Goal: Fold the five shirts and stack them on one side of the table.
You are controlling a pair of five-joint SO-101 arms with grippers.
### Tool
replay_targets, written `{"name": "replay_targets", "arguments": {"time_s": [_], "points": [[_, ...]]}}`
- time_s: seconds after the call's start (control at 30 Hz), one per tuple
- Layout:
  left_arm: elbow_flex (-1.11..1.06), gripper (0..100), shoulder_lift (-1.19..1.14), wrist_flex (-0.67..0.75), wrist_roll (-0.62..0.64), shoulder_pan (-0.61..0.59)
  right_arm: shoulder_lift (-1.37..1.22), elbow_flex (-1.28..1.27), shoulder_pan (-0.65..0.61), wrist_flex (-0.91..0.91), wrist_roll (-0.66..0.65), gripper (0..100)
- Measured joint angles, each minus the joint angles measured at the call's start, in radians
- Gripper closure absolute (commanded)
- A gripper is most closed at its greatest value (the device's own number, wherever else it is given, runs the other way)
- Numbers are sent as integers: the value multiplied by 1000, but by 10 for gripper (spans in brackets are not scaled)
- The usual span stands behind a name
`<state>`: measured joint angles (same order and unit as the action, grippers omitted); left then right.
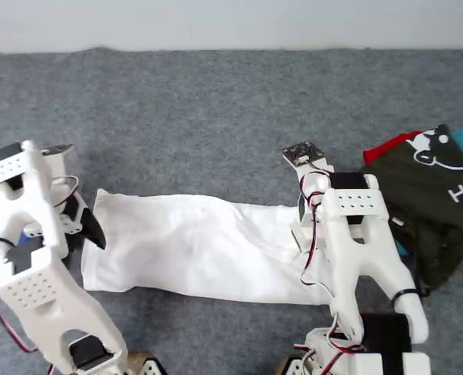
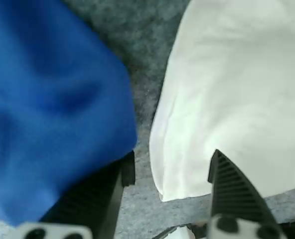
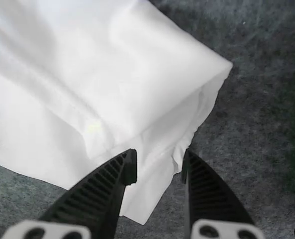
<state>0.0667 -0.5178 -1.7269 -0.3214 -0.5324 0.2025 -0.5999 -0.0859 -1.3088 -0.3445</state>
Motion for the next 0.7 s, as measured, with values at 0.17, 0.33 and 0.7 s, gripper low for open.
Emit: {"name": "replay_targets", "arguments": {"time_s": [0.17,0.33,0.7], "points": [[-18,750,-100,0,-63,0,0,0,0,0,0,840],[-2,754,-158,15,-64,-2,0,0,0,0,0,840],[6,867,-167,18,-64,6,0,0,0,0,0,840]]}}
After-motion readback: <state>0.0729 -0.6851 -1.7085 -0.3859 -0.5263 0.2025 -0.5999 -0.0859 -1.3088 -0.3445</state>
